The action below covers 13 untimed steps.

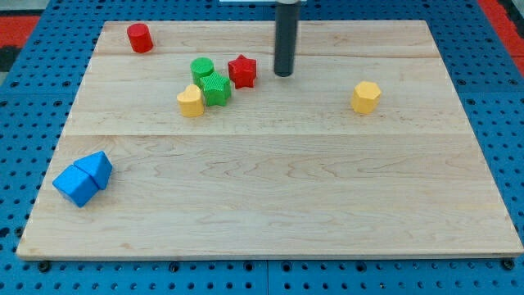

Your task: Slide the red star towards the red circle

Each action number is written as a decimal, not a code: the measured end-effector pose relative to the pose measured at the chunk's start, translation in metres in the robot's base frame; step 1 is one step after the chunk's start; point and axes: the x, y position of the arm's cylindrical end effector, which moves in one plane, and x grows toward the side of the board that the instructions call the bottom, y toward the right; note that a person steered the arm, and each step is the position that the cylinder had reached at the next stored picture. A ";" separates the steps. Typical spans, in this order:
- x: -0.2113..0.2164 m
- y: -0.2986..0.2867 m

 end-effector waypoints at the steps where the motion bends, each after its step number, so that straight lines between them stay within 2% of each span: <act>1: -0.009 -0.029; 2: 0.027 0.006; 4: -0.002 -0.081; 5: -0.034 -0.123; 6: -0.053 -0.130; 11: -0.059 -0.126; 13: -0.042 -0.113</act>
